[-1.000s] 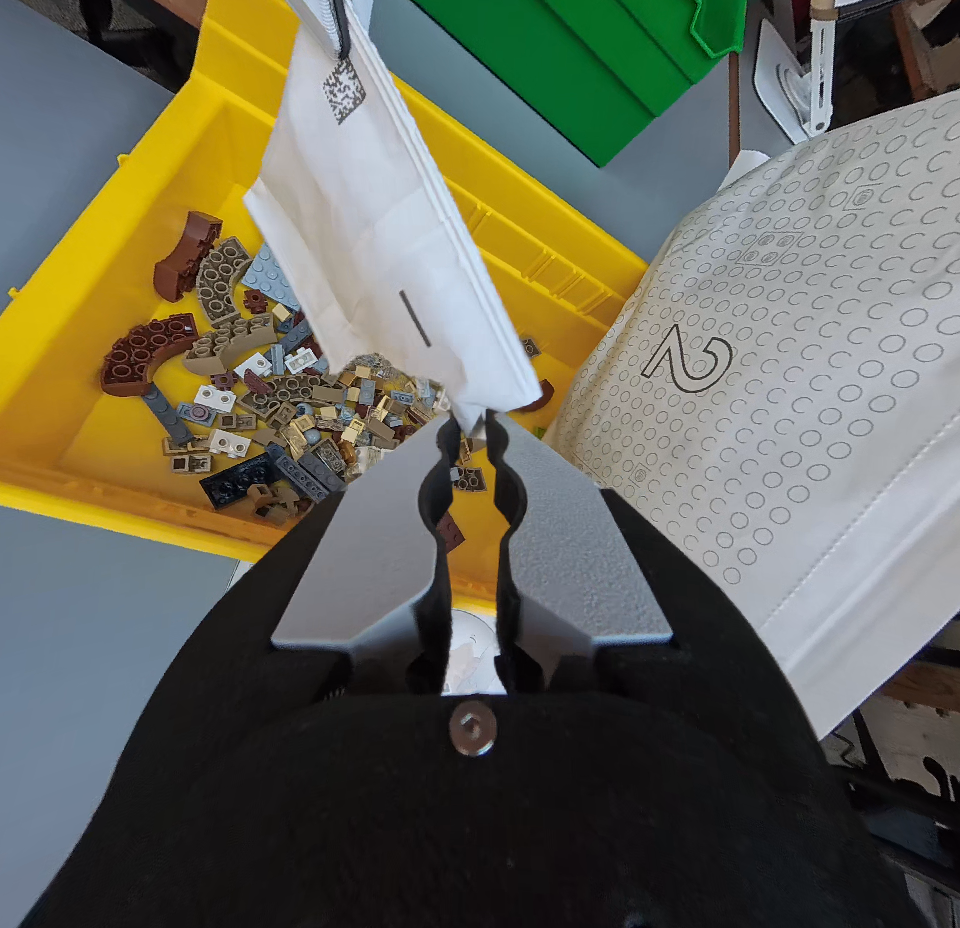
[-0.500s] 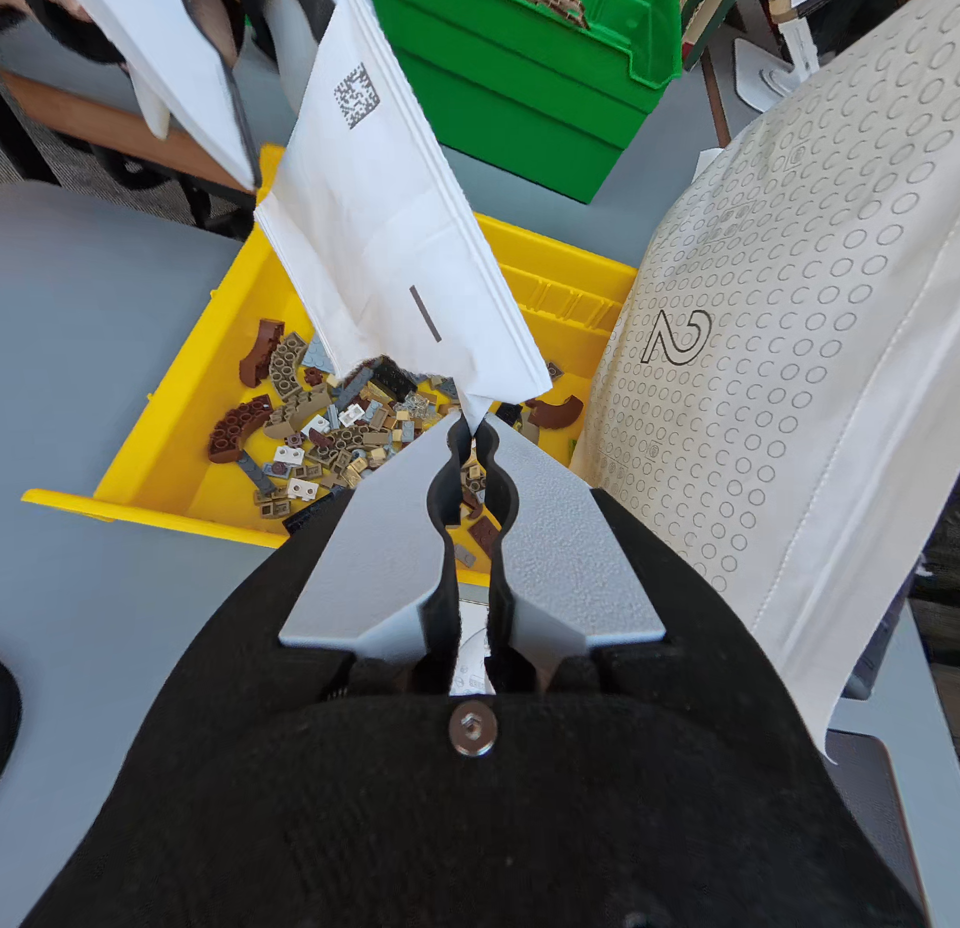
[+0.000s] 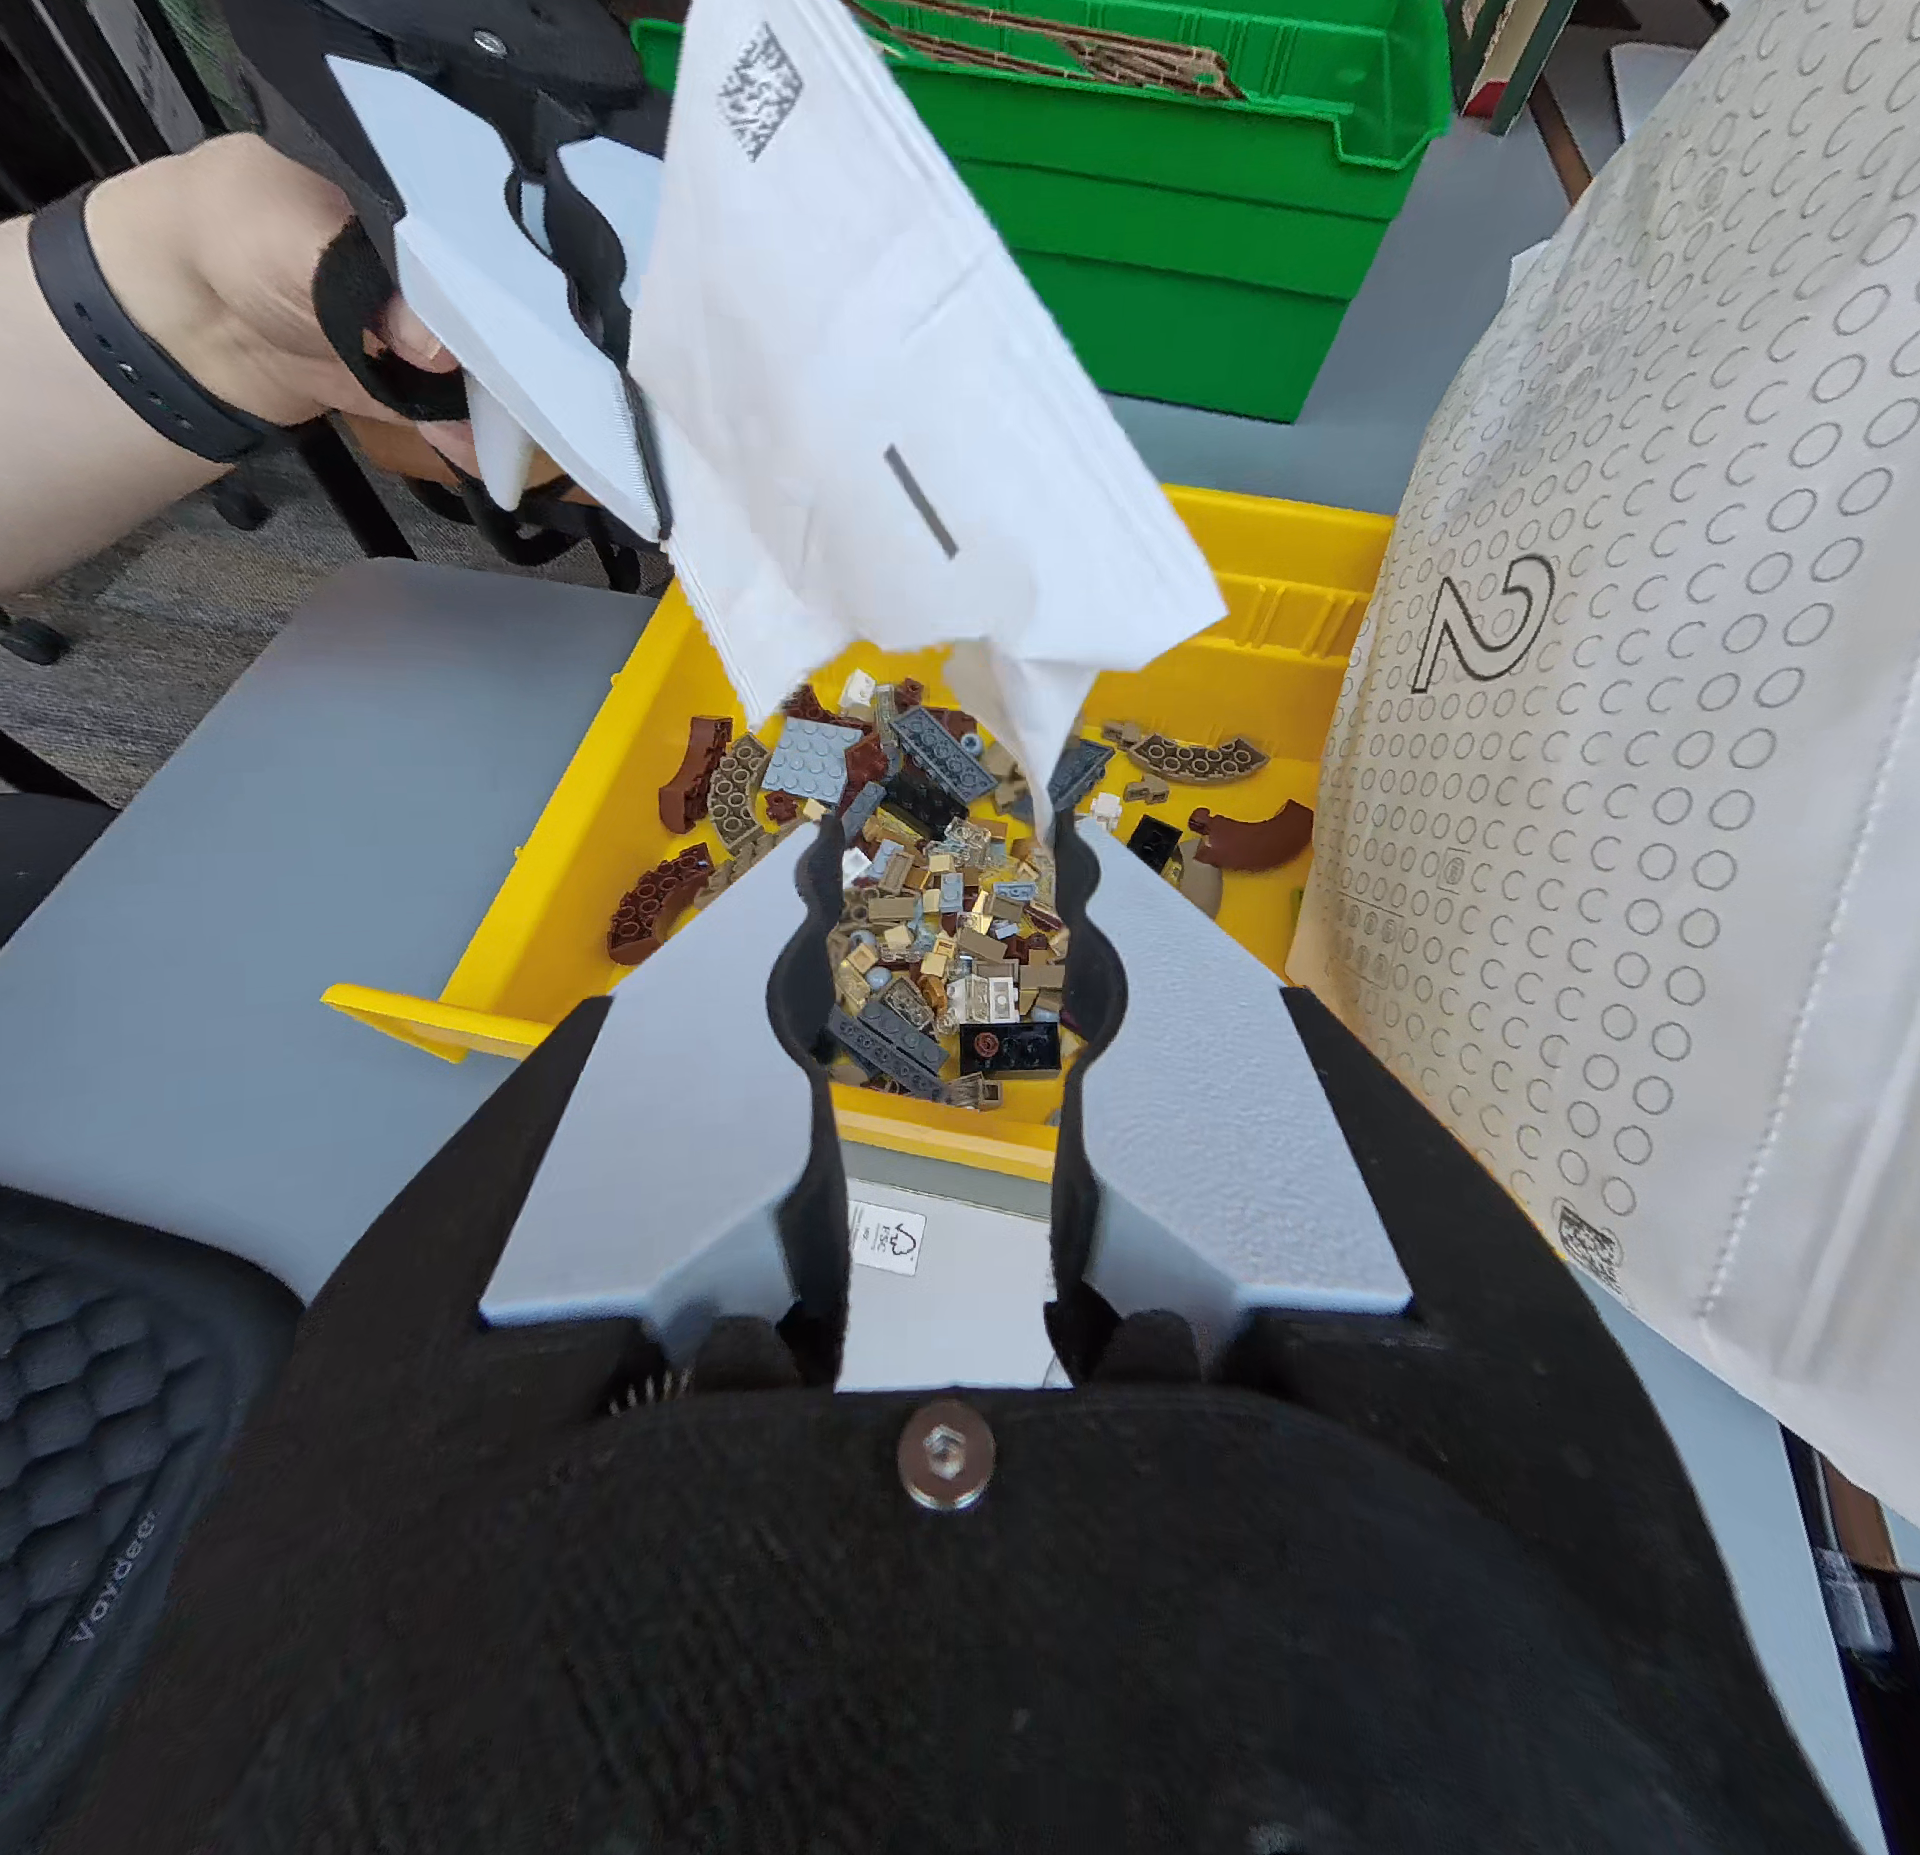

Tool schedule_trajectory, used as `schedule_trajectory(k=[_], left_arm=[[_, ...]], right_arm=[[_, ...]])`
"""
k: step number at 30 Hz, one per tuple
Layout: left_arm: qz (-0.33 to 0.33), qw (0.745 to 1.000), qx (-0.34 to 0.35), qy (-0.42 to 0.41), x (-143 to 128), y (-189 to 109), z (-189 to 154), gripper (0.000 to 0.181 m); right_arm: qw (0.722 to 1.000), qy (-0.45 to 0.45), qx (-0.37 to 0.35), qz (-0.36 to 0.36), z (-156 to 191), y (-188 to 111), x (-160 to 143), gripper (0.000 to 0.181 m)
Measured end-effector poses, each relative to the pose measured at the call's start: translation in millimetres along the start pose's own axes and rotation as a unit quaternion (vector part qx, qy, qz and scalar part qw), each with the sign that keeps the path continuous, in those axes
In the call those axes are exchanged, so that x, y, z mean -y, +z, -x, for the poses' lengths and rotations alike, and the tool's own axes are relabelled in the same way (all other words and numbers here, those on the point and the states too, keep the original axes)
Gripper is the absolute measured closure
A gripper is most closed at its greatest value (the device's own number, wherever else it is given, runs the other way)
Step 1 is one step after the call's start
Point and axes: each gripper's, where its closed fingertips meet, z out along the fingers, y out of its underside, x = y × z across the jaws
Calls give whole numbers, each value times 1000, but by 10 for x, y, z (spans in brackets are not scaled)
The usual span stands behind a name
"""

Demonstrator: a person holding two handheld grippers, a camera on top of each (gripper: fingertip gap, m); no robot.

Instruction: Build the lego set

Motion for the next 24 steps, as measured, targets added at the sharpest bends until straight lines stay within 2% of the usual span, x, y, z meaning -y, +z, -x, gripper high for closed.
schedule_trajectory(k=[3, 5, 6, 7, 10, 17, 24], left_arm=[[-17, 998, -44, -48, 61, -51, -81, 181], [-26, 996, -60, -63, 84, -94, -106, 181], [-28, 995, -65, -66, 89, -114, -117, 181], [-29, 995, -66, -68, 90, -130, -118, 181], [-27, 994, -64, -81, 79, -154, -114, 181], [-12, 994, -36, -99, -21, -180, -7, 181], [-14, 994, -32, -100, -45, -221, 26, 181]], right_arm=[[999, 8, 14, -39, 54, -15, 122, 143], [998, 15, 12, -59, 39, -48, 193, 161], [998, 17, 13, -66, 38, -70, 216, 177], [997, 16, 15, -70, 42, -88, 233, 181], [998, 10, 20, -63, 77, -97, 212, 181], [998, -48, -25, 6, -11, -90, 6, 181], [997, -70, -33, 22, -35, -122, -29, 181]])
